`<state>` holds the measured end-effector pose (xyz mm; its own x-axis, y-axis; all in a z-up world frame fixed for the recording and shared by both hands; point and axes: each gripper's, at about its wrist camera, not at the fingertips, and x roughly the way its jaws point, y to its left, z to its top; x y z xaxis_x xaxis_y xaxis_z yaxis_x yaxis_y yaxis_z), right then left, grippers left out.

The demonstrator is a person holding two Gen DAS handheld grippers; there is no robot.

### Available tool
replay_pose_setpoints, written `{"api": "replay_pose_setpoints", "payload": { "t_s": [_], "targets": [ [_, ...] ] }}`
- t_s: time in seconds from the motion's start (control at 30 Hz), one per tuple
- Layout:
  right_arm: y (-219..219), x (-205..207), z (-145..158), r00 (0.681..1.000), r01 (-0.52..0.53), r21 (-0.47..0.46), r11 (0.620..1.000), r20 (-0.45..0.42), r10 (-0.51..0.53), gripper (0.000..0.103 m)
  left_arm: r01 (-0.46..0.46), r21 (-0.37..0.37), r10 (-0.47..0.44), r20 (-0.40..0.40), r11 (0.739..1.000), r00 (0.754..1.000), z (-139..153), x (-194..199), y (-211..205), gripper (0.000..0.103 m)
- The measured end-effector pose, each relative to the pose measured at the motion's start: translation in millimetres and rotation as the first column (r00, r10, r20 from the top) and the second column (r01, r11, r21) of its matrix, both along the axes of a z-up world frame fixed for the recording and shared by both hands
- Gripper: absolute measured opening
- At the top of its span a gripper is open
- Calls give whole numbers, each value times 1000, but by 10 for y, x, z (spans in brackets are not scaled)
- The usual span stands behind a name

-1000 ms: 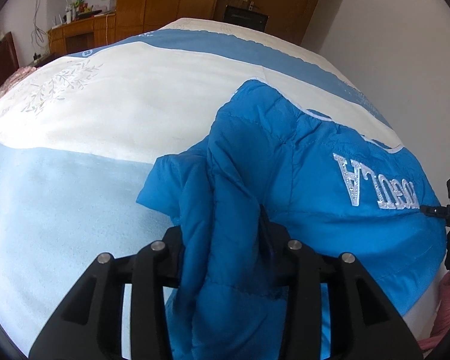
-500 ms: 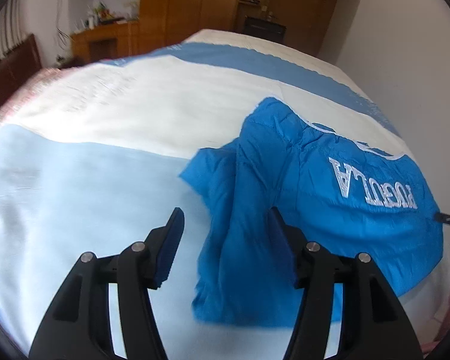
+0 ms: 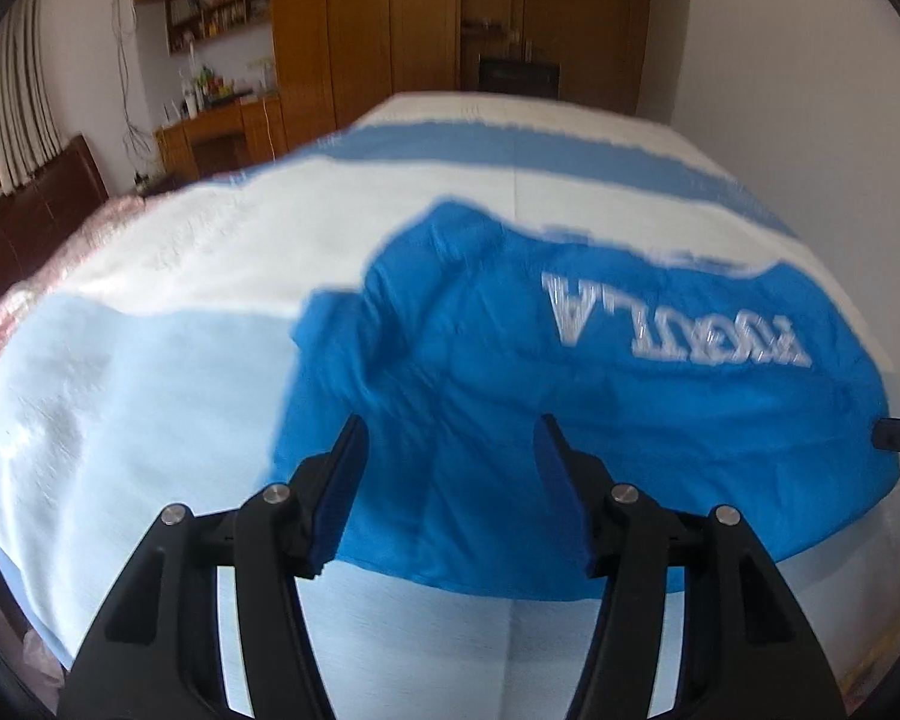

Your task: Fold large clothes

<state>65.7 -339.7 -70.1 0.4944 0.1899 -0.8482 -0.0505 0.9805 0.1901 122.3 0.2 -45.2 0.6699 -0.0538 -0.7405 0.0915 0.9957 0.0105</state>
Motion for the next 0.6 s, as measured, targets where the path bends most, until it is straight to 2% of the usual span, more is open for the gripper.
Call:
{"api": "replay_pose_setpoints", "payload": {
  "t_s": [0.23, 0.37, 0.6],
  "targets": [
    [-32, 56, -273, 997, 59, 44, 997, -44, -57, 14, -23, 62, 24, -22, 998, 999, -280, 38, -82, 56],
    [12, 43, -346, 996, 87, 35, 996, -29, -86, 14, -13, 93, 15, -20, 996, 1000, -361, 25, -86, 57],
    [24, 3, -406, 992, 124, 41, 991, -4, -124, 14, 4, 99, -1, -22, 995, 1000, -419, 19, -63, 57]
  ]
}}
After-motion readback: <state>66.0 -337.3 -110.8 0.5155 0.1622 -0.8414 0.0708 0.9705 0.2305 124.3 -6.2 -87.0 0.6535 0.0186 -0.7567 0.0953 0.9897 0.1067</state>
